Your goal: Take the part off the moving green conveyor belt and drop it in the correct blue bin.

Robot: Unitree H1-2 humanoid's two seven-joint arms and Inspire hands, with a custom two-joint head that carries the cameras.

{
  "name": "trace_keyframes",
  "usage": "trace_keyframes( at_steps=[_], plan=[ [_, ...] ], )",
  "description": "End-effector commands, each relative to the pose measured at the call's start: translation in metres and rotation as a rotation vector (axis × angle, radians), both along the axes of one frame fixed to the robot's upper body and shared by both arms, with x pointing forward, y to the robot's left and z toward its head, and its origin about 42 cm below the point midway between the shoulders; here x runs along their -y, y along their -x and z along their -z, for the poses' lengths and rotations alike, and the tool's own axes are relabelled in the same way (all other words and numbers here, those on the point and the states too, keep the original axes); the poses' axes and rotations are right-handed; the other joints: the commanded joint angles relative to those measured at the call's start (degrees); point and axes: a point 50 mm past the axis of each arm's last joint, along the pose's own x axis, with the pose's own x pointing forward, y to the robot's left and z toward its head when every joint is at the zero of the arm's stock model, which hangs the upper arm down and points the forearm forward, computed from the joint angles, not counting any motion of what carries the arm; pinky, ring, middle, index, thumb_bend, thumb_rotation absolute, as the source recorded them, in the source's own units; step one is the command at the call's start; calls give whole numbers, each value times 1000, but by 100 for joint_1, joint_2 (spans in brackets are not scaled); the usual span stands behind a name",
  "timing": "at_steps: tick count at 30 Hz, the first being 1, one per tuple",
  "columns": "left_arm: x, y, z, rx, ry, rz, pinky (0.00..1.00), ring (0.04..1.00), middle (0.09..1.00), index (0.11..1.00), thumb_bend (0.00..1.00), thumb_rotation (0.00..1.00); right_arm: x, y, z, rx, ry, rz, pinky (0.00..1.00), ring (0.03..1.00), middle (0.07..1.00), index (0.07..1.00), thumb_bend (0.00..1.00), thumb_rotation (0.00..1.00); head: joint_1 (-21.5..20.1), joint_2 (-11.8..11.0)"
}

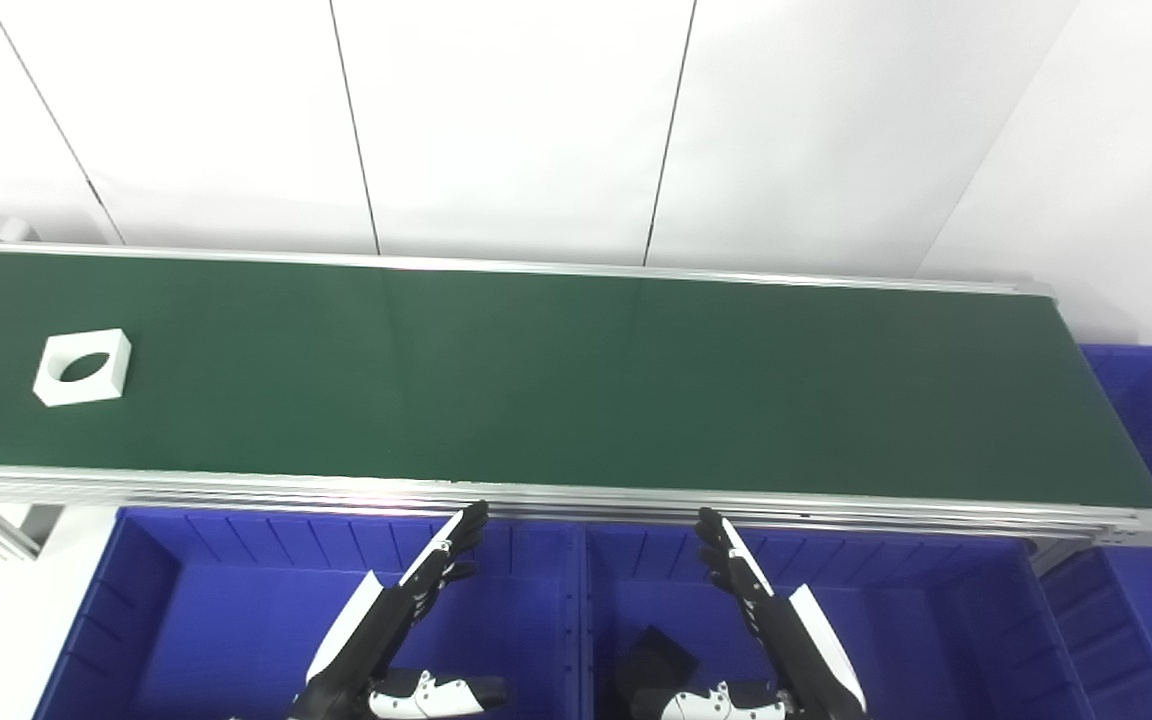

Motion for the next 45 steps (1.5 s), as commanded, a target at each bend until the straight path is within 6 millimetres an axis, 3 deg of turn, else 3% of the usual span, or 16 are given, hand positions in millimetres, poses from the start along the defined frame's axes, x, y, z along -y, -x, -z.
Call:
trace_keyframes(
  at_steps=[1, 10, 26, 31, 36, 45],
  plan=[
    [4, -4, -6, 56, 5, 2, 875, 956, 974, 967, 870, 535, 4, -3, -5, 46, -19, -9, 936, 951, 976, 1000, 859, 197, 272, -56],
    [13, -4, -1, 23, 21, 7, 871, 941, 961, 930, 897, 480, 15, -2, 2, 52, 7, -5, 973, 973, 987, 1000, 857, 222, 1115, -450],
    [18, -9, 6, 50, -17, 0, 808, 896, 928, 906, 900, 482, 21, -6, 7, 40, 21, -11, 1000, 998, 998, 1000, 843, 204, 1562, -713],
    [19, -10, 6, 68, -24, -5, 786, 878, 912, 908, 895, 497, 21, -7, 8, 55, 2, -12, 1000, 996, 1000, 1000, 838, 158, 1517, -706],
    [18, -11, 6, 65, -14, -4, 804, 888, 920, 909, 899, 496, 21, -7, 9, 60, 26, -15, 1000, 984, 999, 1000, 840, 199, 1433, -719],
    [18, -15, 3, 73, 44, -32, 806, 897, 925, 887, 920, 478, 20, -12, 11, 58, 21, -16, 1000, 990, 997, 1000, 830, 188, 1383, -754]
  ],
)
